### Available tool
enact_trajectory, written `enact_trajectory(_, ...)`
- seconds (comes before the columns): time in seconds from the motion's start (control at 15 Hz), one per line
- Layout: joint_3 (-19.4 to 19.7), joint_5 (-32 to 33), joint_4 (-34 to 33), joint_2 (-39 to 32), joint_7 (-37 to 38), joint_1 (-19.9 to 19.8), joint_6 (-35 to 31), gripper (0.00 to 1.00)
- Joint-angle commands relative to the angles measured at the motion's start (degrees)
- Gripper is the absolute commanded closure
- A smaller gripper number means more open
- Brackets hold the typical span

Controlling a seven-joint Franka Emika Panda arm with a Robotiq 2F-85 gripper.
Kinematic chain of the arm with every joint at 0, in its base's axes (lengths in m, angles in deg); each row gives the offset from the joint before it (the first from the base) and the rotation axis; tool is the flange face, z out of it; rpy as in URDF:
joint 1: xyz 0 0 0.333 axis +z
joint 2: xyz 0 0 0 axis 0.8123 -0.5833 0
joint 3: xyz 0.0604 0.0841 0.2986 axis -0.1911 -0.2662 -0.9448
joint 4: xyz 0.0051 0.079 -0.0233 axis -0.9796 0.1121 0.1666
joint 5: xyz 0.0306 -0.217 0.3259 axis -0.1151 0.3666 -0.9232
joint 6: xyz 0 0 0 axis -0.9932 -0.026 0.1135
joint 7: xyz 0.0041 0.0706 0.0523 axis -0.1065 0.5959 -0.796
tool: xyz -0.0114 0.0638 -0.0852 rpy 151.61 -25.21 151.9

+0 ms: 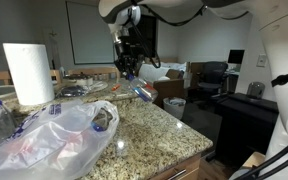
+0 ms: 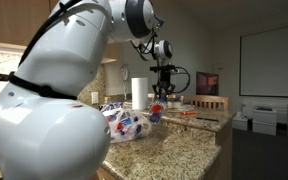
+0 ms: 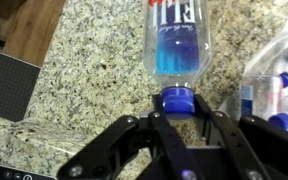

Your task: Put the water bottles on the counter in the plastic bag

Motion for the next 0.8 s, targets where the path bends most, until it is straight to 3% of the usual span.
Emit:
enact_trajectory(0.0, -0.24, -9.26, 7.15, 8.93, 4.5, -2.44, -2.39, 0.87)
enact_trajectory(0.2, 0.02, -15.96, 11.83, 13.53, 8.93, -2.5, -8.07, 0.87)
enact_trajectory(0.33, -0.03, -17.41, 15.88, 16.65, 12.13, -1.66, -15.41, 0.87)
enact_trajectory(0.4, 0.01, -15.26, 8.92, 11.76, 9.08, -1.99, -9.48, 0.67)
enact_trajectory(0.67, -0.16, -15.9, 12.82, 14.55, 10.98, -1.6, -13.5, 0.67)
enact_trajectory(0.73, -0.14, -15.9, 12.93, 14.6, 10.98, -1.61, -13.56, 0.87)
